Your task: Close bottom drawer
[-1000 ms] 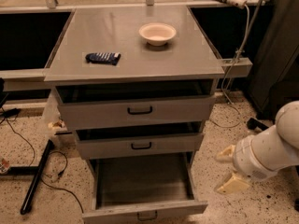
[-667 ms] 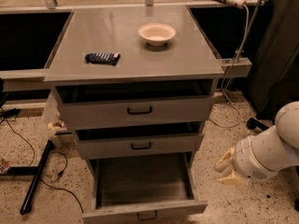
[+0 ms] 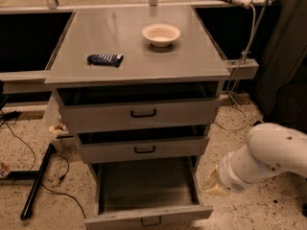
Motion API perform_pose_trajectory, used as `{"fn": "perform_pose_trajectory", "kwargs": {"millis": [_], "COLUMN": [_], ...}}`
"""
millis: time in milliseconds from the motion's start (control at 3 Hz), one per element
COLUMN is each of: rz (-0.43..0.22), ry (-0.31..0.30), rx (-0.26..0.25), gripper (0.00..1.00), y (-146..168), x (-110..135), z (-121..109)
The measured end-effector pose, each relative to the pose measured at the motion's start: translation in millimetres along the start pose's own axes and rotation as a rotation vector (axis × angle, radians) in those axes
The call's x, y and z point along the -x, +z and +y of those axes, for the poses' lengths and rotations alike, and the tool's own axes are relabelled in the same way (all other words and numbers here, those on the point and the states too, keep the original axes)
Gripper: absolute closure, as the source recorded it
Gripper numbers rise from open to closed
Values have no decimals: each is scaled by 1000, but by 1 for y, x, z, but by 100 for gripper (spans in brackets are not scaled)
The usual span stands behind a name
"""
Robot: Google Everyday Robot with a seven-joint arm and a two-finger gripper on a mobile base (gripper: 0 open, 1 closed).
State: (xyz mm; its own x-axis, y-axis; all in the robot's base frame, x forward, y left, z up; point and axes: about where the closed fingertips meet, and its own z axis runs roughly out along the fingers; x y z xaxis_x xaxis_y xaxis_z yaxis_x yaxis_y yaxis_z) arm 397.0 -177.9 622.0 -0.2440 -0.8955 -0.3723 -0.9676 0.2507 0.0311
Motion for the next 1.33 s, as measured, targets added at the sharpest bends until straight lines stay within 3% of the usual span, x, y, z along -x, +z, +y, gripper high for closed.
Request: {"fn": "perform_pose_trajectory", "kwargs": {"millis": [333,667,1000,1333], "rz": [13,-20,-115,-272], "ry": [104,153,159,153], "rx": [22,5,-15,-15], "gripper": [100,100,100,100], "y": [70,127,161,174], "x": [-11,-23,-38,-49], "z": [-18,-27,-34,-48]}}
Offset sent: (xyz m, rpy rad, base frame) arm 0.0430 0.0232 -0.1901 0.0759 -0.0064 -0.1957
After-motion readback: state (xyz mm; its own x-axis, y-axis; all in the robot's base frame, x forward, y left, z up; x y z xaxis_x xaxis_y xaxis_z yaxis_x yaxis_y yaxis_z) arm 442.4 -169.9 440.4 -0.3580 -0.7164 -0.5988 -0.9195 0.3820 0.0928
